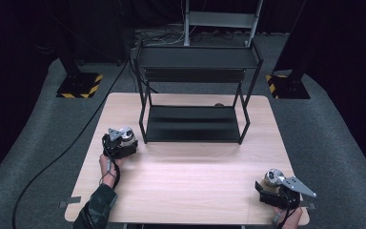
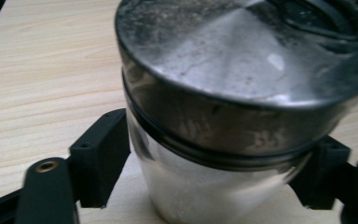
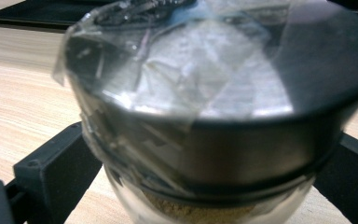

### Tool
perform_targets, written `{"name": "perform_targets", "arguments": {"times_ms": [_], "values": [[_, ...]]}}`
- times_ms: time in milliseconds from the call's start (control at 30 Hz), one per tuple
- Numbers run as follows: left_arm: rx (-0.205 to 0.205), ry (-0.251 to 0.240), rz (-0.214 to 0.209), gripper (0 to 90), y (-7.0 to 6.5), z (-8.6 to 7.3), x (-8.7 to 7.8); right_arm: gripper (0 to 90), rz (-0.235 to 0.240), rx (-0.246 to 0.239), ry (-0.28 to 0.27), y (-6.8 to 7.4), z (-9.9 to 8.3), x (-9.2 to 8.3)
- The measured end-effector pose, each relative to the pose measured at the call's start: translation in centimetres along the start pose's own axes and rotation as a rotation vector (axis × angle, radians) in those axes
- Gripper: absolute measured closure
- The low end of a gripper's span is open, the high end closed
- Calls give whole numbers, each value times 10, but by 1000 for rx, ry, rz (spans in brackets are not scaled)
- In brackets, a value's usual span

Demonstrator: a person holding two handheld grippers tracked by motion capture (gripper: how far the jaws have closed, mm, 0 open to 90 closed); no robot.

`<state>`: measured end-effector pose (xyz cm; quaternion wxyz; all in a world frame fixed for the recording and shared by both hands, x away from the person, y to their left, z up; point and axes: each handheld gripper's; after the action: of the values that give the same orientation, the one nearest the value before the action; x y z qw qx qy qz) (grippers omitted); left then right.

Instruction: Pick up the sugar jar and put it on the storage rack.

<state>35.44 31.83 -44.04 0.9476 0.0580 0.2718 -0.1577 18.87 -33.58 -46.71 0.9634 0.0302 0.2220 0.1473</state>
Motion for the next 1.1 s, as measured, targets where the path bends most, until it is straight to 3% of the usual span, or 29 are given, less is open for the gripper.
{"name": "perform_targets", "arguments": {"times_ms": [133, 567, 1100], "values": [[10, 1, 4, 298, -2, 0, 0, 3, 0, -1, -2, 0, 0, 0], [33, 4, -7, 301, 0, 1, -3, 4, 1, -1, -1, 0, 0, 0], [44, -15, -29, 301, -1, 6, -18, 5, 1, -3, 1, 0, 0, 0]]}}
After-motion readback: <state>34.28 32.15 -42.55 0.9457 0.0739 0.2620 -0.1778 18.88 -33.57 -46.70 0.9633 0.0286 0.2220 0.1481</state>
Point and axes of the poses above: each handheld gripper's, and its own axes: x roughly forward along the jaws, z roughly out of its top, y roughly to its left, and after that the axes turned 4 degrees about x, right-handed
